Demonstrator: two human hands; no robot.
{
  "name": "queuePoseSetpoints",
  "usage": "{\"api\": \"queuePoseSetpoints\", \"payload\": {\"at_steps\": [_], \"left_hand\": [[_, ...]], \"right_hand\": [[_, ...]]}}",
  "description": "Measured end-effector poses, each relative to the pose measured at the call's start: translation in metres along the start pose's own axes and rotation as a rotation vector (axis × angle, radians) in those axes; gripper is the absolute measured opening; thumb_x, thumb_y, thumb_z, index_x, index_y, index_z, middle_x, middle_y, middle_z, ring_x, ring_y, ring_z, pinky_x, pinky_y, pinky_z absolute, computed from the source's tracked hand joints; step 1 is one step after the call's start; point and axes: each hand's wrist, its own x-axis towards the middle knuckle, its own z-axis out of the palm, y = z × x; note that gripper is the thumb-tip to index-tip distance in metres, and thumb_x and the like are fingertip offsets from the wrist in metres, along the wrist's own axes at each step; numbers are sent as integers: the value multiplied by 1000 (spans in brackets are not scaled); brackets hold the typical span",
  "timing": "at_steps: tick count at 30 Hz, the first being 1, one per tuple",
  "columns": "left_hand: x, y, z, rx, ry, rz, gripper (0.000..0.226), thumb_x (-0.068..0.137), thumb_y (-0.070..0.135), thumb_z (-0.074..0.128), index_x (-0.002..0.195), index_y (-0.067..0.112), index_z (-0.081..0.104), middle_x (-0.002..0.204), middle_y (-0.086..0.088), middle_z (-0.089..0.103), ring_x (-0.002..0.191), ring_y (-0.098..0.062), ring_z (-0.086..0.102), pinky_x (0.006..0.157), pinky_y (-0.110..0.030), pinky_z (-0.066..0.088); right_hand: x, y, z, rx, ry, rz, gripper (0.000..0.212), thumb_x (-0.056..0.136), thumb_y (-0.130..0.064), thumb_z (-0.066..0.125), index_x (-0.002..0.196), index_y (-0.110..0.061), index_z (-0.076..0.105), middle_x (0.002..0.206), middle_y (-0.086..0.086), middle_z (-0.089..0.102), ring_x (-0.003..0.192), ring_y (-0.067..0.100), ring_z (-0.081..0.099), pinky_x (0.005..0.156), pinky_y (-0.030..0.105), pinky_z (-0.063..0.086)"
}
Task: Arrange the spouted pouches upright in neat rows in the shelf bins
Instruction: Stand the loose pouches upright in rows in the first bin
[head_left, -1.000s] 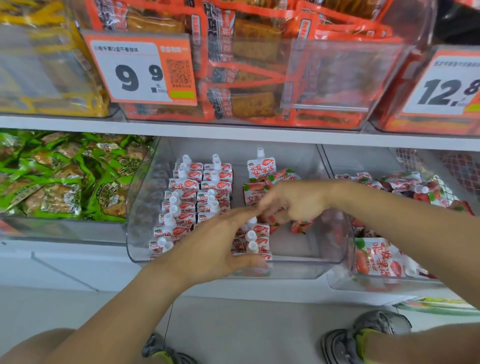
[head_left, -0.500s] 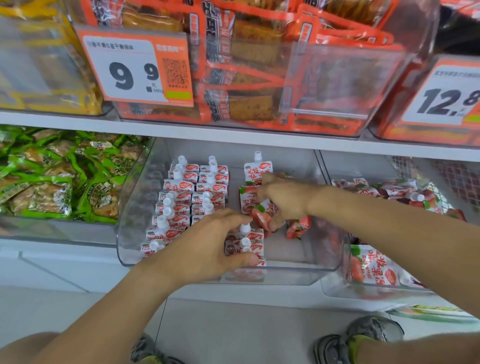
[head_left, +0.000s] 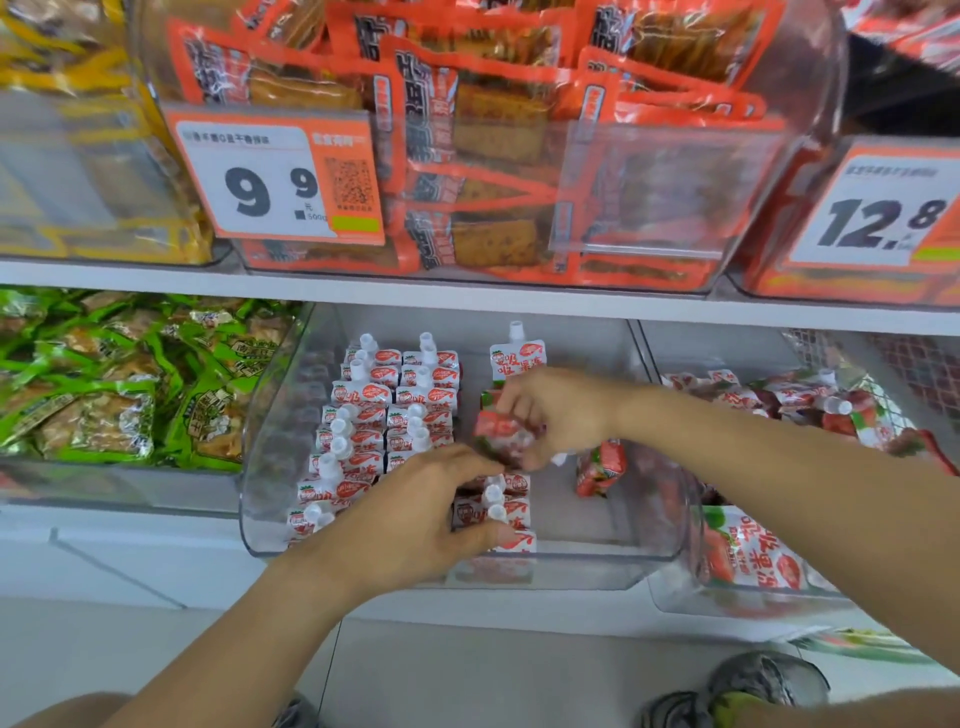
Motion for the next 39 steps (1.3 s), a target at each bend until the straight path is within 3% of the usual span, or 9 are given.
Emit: {"api": "queuePoseSetpoints", "payload": {"at_steps": [4,10,14,20,23,27,32,36,39], "left_hand": [[0,-1,0,-19,6,19,49,79,50,72,125,38,59,115,29,56,105,16,51,88,-2,35],[1,-4,1,-14,-5,2,52,78,53,72,125,35,60,116,24,58,105,8,55,90,-10,42],[-1,-6,1,24,0,-29,55,78,57,71,125,32,60,114,22,58,103,6,55,91,-15,45],[-9,-8,-8,89,22,-51,54,80,60,67,126,33,59,119,21,59,108,4,54,94,-19,44],[-12,-11,-7,96,23,-76,59,78,65,64,126,34,58,122,21,59,111,2,54,96,-23,45],[-14,-12,-6,84,10,-70,58,78,65,64,127,37,57,123,22,58,114,2,53,97,-23,45],[-12,-8,-9,65,8,-83,74,71,68,67,136,36,48,128,20,51,117,2,49,100,-19,41],[-6,-3,-4,54,31,-57,88,68,70,69,143,37,33,133,25,36,117,14,35,98,-1,28],[1,2,-3,35,-15,-41,93,70,71,68,146,38,27,142,24,37,125,10,35,107,-12,32]], "right_hand": [[1,1,17,29,-53,-73,48,74,-15,80,118,-23,64,102,-10,60,93,11,57,74,22,47],[-5,0,13,-23,-136,-90,70,73,-14,77,135,-24,46,94,-22,49,80,-1,49,60,5,32],[-7,-3,-2,16,-105,-28,43,87,-31,64,129,-23,60,123,-5,64,110,16,58,93,29,49],[-1,-6,2,19,22,-68,40,95,-58,46,110,-26,66,86,-8,61,81,16,56,79,36,49],[-2,-19,3,-17,-61,-77,42,98,-56,41,125,-29,59,110,-10,61,96,13,55,86,31,45],[-3,-24,10,91,-175,6,50,99,-58,36,94,-13,58,99,14,65,79,26,71,71,39,57],[-14,-25,2,300,-364,142,66,98,-62,27,153,-26,27,155,-4,34,106,18,59,92,26,50],[-23,-31,7,640,-396,175,58,103,-45,36,154,-20,23,161,1,22,133,30,46,95,34,54],[-25,-24,4,779,-479,158,52,104,-33,42,152,-19,29,156,5,33,121,21,53,101,33,50]]}}
